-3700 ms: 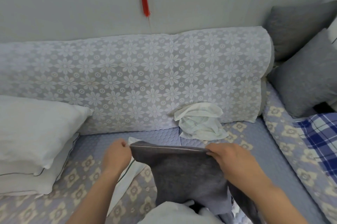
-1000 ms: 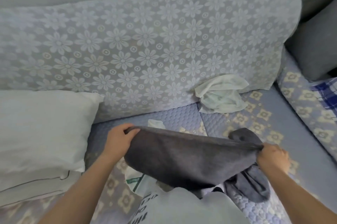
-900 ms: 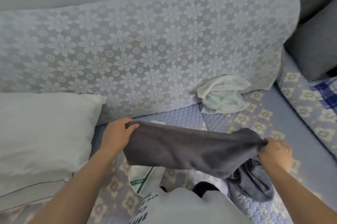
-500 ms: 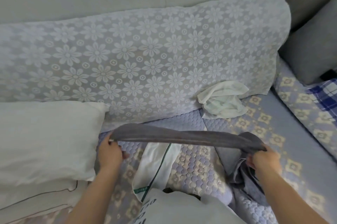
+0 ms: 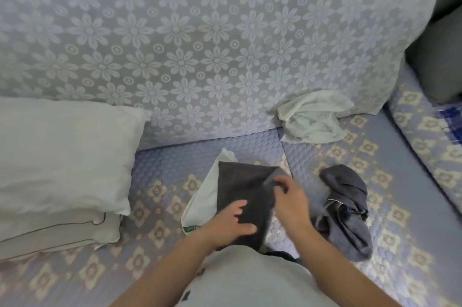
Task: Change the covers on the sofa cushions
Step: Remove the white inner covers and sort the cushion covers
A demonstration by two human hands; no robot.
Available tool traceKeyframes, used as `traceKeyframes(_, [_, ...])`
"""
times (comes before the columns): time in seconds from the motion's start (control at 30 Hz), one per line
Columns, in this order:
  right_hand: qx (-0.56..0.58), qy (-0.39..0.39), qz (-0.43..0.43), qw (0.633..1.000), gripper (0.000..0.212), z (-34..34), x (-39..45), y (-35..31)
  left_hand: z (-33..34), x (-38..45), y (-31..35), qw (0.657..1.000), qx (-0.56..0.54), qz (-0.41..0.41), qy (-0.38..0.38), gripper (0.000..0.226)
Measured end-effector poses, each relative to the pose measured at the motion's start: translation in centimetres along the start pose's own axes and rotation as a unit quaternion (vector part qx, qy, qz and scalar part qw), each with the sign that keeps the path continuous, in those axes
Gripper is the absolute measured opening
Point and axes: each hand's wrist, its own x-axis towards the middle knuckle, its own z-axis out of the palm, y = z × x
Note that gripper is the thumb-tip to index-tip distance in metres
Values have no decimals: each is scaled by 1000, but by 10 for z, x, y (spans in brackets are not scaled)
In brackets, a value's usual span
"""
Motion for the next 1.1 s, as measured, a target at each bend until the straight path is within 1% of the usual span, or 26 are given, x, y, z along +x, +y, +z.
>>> traceKeyframes(0.03, [44, -20, 9, 999, 37, 8, -11, -12, 14, 2, 4, 998, 46, 36, -18, 68])
traceKeyframes(0.07, [100, -39, 23, 994, 43, 10, -20, -24, 24, 8, 4, 994, 81, 71, 4, 67])
traceKeyframes(0.1, [173, -55, 41, 983, 50, 6, -28, -37, 31, 14, 2, 990, 93, 97, 48, 58])
traceKeyframes(0.17, [308, -63, 62, 947, 57, -16, -31, -54, 29, 24, -1, 977, 114, 91, 157, 26])
traceKeyframes(0.2, [326, -48, 50, 943, 56, -30, -27, -59, 22, 30, -4, 967, 143, 72, 196, 14])
traceKeyframes(0.23, [305, -17, 26, 952, 52, -44, -20, -63, 14, 33, -4, 958, 164, 64, 227, 8])
traceKeyframes(0.3, [240, 61, -34, 968, 43, -73, -3, -71, -6, 38, -6, 941, 196, 65, 270, 3])
traceKeyframes(0.33, [227, 97, -65, 967, 37, -87, 7, -76, -16, 40, -5, 926, 237, 67, 288, 4])
traceKeyframes(0.43, [242, 171, -128, 947, 26, -122, 40, -89, -55, 45, -4, 868, 381, 68, 311, 10])
traceKeyframes(0.47, [265, 184, -144, 936, 27, -133, 51, -93, -72, 45, -1, 853, 404, 54, 326, 13])
traceKeyframes(0.53, [315, 193, -163, 915, 36, -150, 69, -94, -108, 43, 3, 822, 428, 47, 373, 15])
traceKeyframes(0.6, [394, 195, -131, 889, 38, -163, 83, -83, -134, 44, 6, 769, 459, 69, 440, 13])
traceKeyframes(0.63, [445, 199, -92, 868, 34, -167, 91, -71, -141, 42, 6, 748, 459, 74, 474, 12])
traceKeyframes(0.7, [516, 235, 0, 824, 21, -166, 105, -36, -144, 41, -8, 735, 416, 49, 533, 11])
traceKeyframes(0.73, [507, 263, 48, 819, 19, -160, 115, -9, -139, 41, -17, 737, 391, 14, 551, 16])
traceKeyframes(0.77, [469, 287, 96, 830, 20, -152, 121, 17, -131, 44, -38, 746, 365, -27, 556, 23])
traceKeyframes(0.8, [415, 304, 148, 845, 26, -143, 122, 41, -121, 46, -58, 766, 328, -63, 549, 31])
traceKeyframes(0.83, [364, 308, 208, 854, 31, -133, 122, 68, -107, 47, -75, 804, 265, -82, 526, 39])
traceKeyframes(0.87, [326, 305, 267, 854, 35, -125, 121, 92, -91, 49, -86, 848, 193, -95, 484, 46])
traceKeyframes(0.9, [291, 296, 327, 849, 35, -122, 120, 114, -75, 53, -94, 878, 101, -79, 461, 51])
traceKeyframes(0.93, [253, 284, 382, 843, 38, -121, 119, 133, -60, 54, -94, 890, 31, -74, 449, 53])
traceKeyframes(0.97, [217, 274, 425, 835, 40, -122, 116, 143, -46, 55, -90, 896, 6, -66, 439, 53])
traceKeyframes(1.0, [175, 263, 443, 839, 41, -124, 117, 152, -33, 54, -83, 903, 2, -55, 426, 55])
traceKeyframes(1.03, [128, 238, 427, 863, 39, -123, 118, 152, -23, 53, -73, 913, 5, -38, 406, 58])
traceKeyframes(1.07, [78, 197, 383, 899, 35, -119, 120, 147, -13, 54, -56, 925, 10, -16, 381, 63])
traceKeyframes(1.1, [42, 155, 321, 933, 28, -108, 118, 134, -3, 56, -42, 938, 21, 11, 346, 66])
